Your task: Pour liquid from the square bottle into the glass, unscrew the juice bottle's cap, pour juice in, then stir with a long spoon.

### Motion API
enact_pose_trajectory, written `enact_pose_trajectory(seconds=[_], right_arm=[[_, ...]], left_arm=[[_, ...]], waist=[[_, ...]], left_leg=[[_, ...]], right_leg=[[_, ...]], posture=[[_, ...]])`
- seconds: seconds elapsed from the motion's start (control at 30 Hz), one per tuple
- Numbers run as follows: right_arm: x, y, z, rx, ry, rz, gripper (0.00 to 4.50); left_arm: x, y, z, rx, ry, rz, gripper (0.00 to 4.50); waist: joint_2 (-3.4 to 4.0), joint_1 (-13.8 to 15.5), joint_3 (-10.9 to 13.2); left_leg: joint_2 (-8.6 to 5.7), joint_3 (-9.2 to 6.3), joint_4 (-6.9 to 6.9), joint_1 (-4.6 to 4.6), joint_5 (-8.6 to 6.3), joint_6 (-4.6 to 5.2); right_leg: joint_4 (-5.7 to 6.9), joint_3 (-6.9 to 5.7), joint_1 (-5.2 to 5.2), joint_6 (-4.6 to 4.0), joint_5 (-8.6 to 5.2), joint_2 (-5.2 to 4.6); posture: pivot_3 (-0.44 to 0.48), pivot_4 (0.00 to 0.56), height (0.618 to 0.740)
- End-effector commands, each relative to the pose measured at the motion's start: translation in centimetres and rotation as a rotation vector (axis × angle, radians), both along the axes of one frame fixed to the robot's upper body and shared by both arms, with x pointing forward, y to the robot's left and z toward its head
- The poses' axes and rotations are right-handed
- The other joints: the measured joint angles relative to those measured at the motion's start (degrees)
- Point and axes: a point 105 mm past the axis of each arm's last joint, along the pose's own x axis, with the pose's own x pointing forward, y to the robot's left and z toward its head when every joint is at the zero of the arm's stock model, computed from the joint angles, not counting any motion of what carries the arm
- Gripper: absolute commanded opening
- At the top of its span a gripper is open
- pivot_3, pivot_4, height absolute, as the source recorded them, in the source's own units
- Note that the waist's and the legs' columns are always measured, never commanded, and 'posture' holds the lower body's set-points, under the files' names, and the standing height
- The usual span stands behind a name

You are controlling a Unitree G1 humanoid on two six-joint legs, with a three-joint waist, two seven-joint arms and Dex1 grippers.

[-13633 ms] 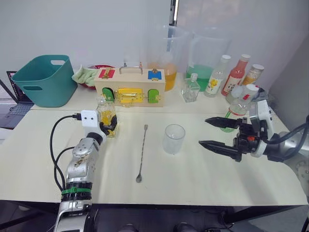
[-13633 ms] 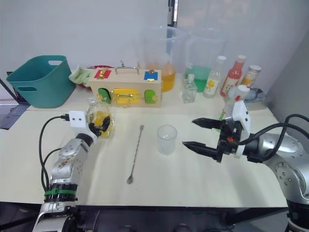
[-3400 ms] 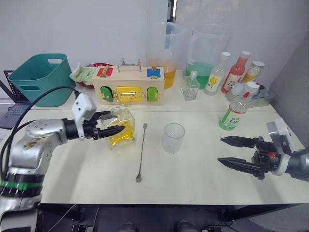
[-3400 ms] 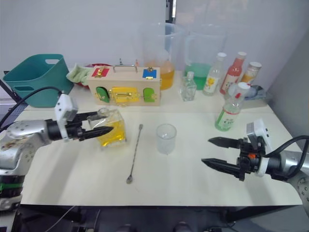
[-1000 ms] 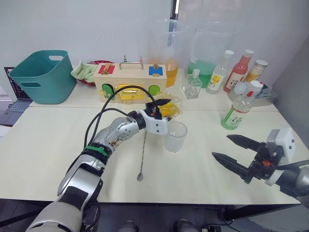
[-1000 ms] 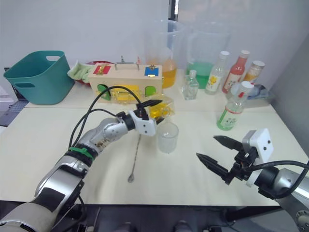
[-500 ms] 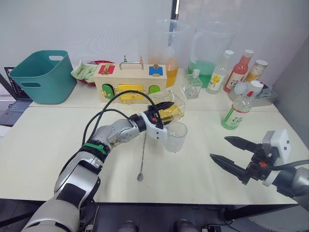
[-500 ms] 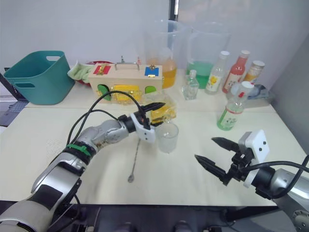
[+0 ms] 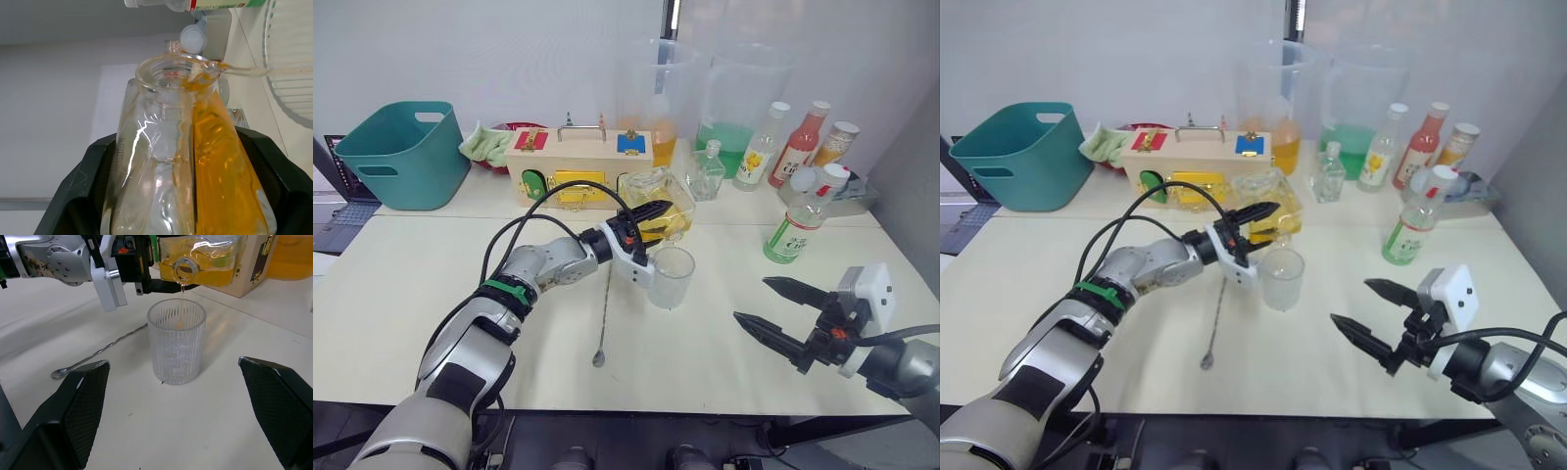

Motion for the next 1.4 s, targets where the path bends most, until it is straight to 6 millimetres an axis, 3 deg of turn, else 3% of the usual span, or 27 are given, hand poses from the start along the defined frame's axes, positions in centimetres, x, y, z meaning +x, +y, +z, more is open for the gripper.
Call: enact_pose_trajectory(seconds=[0.03,1.4], right_arm=[[-0.2,-0.1,0.5,0.000,-0.041,0.005,4.47],[0.2,0.5,0.8,0.012,-0.057,0.019,4.47]], left_arm=[[-0.5,-0.6,4.3,-0.084,-0.142,-0.032,2.79],[-1.4,-1.3,3.5,-0.049,-0.130,-0.061,2.79]], waist=[[0.00,0.0,0.0],[0.00,0.0,0.0]], left_leg=[[-0.01,0.00,0.00,0.00,0.00,0.00],[-0.07,-0.01,0.01,0.00,0.02,-0.03]], right_leg=[[0.00,0.00,0.00,0.00,0.00,-0.01],[0.03,0.01,0.00,0.03,0.02,-0.07]], posture=[[0.000,0.150,0.740],[0.000,0.150,0.740]])
